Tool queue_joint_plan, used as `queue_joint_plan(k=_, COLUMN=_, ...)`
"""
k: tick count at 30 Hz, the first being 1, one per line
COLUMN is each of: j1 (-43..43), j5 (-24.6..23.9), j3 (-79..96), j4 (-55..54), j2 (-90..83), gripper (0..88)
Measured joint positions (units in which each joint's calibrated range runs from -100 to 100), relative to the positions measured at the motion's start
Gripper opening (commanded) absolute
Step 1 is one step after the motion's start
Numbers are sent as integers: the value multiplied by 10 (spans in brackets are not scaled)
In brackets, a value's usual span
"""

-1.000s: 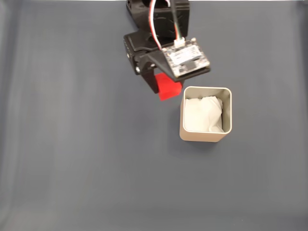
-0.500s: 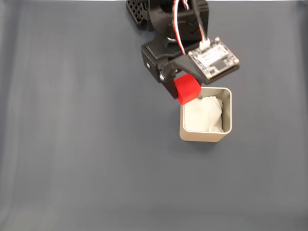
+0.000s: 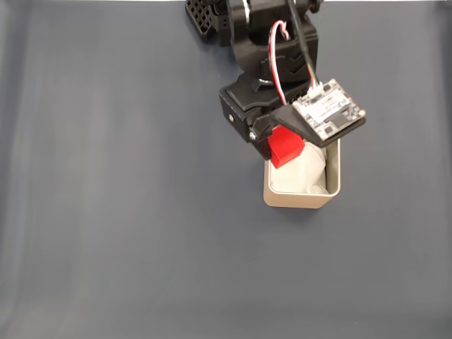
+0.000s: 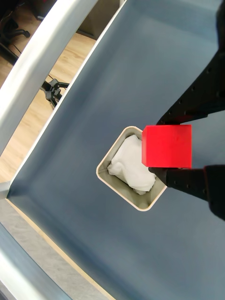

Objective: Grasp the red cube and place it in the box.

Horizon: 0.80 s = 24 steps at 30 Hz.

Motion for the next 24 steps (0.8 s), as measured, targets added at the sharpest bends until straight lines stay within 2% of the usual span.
queue_joint_plan(k=24, j1=-45, j5=-4, j3=-17, j4=-13, j2=22, gripper=2)
